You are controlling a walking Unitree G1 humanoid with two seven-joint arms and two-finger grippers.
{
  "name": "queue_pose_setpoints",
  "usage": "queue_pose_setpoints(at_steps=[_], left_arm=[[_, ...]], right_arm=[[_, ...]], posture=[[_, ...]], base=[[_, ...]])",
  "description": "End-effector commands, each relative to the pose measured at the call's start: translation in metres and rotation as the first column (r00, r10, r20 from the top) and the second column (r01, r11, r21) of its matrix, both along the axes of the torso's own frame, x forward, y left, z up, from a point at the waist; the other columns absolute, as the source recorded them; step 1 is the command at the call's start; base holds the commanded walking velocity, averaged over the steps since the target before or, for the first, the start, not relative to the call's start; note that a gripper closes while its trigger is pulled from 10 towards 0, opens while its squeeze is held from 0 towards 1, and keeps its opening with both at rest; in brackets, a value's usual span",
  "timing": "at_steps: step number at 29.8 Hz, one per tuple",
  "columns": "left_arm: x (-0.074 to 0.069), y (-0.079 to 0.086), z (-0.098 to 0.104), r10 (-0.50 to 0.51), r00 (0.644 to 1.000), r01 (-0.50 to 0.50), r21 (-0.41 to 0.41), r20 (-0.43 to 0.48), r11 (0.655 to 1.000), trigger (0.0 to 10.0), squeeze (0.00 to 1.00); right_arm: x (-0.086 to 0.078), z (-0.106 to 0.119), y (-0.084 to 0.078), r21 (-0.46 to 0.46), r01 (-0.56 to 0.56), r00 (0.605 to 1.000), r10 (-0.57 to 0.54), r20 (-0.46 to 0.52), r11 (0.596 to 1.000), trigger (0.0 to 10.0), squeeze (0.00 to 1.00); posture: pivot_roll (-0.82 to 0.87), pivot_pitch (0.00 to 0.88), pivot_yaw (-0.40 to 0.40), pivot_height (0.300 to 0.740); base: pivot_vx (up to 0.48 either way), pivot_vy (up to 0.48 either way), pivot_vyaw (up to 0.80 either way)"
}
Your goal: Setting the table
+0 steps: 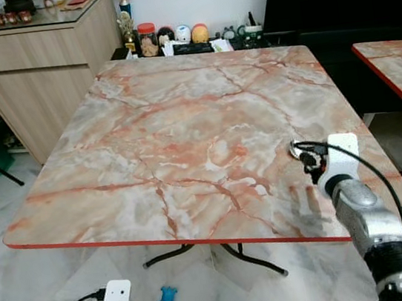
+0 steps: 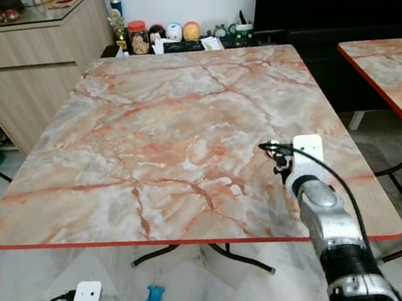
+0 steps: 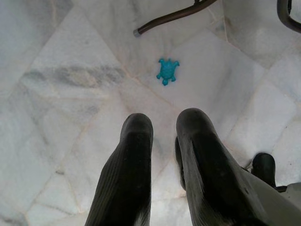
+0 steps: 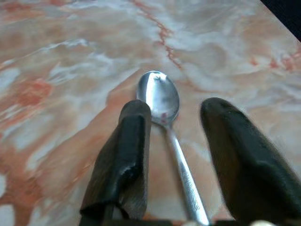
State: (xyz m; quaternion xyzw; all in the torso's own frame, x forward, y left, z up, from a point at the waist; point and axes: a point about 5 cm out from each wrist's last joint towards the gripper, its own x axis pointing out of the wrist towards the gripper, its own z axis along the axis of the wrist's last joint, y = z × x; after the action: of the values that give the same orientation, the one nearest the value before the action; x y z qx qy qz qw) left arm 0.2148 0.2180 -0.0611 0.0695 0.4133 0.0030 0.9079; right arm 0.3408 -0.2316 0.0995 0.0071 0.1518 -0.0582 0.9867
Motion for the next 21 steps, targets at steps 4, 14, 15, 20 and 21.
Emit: queue_pose_setpoints(at_steps=[4,14,15,20,21], left_arm=[[0.000,0.001,0.000,0.005,1.000,-0.005,0.000,-0.007,1.000,10.0,0.00],[0.000,0.003,0.001,0.016,1.000,-0.016,0.006,0.001,1.000,10.0,0.00],[0.001,0.003,0.001,0.016,1.000,-0.016,0.006,0.001,1.000,10.0,0.00],[0.001,0.002,0.001,0.014,1.000,-0.014,0.008,0.002,1.000,10.0,0.00],[0.000,0.002,0.001,0.015,1.000,-0.015,0.007,0.002,1.000,10.0,0.00]], right_arm=[[0.004,0.006,-0.007,0.013,0.019,1.000,-0.019,0.015,1.000,10.0,1.00],[0.006,0.004,0.009,0.019,-0.029,0.998,0.028,0.053,0.999,10.0,0.00],[0.006,0.004,0.010,0.020,-0.030,0.998,0.029,0.054,0.999,10.0,0.00],[0.007,0.005,0.013,0.007,-0.046,0.997,0.046,0.062,0.999,10.0,0.00],[0.007,0.005,0.013,0.006,-0.049,0.997,0.049,0.062,0.999,10.0,0.00]], posture=[[0.10,0.000,-0.033,0.740],[0.10,0.000,-0.032,0.740],[0.10,0.000,-0.032,0.740],[0.10,0.000,-0.035,0.740],[0.10,0.000,-0.035,0.740]], base=[[0.000,0.000,0.00],[0.107,0.000,0.00],[0.277,0.000,0.00],[0.164,0.000,0.00],[0.000,0.000,0.00]])
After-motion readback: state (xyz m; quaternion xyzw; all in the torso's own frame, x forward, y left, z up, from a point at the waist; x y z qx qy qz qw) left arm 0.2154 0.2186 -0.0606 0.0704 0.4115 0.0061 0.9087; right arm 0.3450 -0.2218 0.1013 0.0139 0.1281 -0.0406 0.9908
